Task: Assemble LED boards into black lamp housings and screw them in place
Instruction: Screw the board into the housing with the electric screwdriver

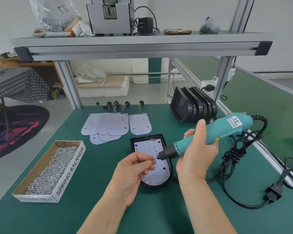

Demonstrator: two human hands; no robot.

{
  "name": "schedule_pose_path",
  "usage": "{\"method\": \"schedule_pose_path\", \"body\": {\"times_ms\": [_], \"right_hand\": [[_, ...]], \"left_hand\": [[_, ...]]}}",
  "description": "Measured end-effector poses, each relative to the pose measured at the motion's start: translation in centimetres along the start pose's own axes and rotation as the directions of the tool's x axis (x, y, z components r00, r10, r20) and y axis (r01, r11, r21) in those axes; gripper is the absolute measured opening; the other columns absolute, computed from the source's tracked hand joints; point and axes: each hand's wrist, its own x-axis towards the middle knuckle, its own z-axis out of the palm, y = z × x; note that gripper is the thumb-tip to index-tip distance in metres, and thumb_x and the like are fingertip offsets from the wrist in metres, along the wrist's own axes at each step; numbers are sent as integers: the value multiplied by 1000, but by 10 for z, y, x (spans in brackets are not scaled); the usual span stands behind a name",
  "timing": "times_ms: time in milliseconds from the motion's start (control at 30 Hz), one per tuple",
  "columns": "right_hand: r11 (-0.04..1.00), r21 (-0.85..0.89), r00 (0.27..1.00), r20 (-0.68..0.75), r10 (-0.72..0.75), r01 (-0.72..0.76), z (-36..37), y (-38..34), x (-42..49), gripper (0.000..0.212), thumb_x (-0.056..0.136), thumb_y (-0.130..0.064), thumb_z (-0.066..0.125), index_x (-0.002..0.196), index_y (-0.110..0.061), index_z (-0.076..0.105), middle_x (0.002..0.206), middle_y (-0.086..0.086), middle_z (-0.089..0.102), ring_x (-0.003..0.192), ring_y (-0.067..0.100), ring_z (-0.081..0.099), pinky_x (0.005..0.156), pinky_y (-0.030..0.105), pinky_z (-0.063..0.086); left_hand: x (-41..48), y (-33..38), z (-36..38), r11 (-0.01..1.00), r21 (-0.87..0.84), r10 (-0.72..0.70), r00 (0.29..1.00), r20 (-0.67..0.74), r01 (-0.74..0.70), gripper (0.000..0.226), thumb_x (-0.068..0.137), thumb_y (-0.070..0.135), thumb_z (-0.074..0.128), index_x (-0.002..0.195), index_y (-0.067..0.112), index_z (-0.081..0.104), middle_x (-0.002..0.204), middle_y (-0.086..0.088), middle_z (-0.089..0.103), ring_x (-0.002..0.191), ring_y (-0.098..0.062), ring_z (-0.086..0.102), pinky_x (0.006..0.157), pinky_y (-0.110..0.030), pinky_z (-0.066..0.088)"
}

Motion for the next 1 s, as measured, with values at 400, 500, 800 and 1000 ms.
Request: {"method": "schedule_pose_path", "body": {"times_ms": [400, 500, 800, 1000], "right_hand": [[998, -15, 998, 31, -56, 56, 10, 6, 13, 24, 87, -39, 69, 81, -23, 51, 61, -2, 58, 58, 12, 53, 63, 31, 46], [995, -28, 994, 58, -94, 96, 18, 11, 16, 26, 87, -37, 69, 80, -21, 51, 58, -4, 58, 56, 11, 53, 61, 29, 47], [956, -162, 952, 226, -207, 246, 46, 42, 21, 26, 80, -46, 71, 82, -23, 58, 63, -7, 63, 60, 14, 64, 59, 22, 50], [923, -227, 923, 304, -235, 310, 66, 59, 22, 20, 78, -47, 71, 75, -33, 58, 64, -4, 64, 64, 27, 66, 63, 34, 55]], "left_hand": [[30, 6, -36, 986, 165, 42, 959, -279, 5, 36, 84, 33, 75, 99, 2, 67, 65, -5, 62, 50, -13, 48, 42, -21, 35], [46, 1, -44, 892, 439, 95, 905, -414, 107, 37, 82, 47, 76, 89, 12, 65, 73, 4, 57, 62, -14, 46, 55, -28, 34], [72, -3, -17, 609, 764, 56, 950, -308, 212, 39, 55, 49, 65, 65, 18, 44, 61, 3, 45, 59, -22, 40, 61, -28, 30], [79, -9, -18, 642, 732, 37, 945, -326, 227, 34, 53, 48, 61, 68, 18, 56, 64, 2, 55, 60, -22, 47, 63, -29, 34]]}}
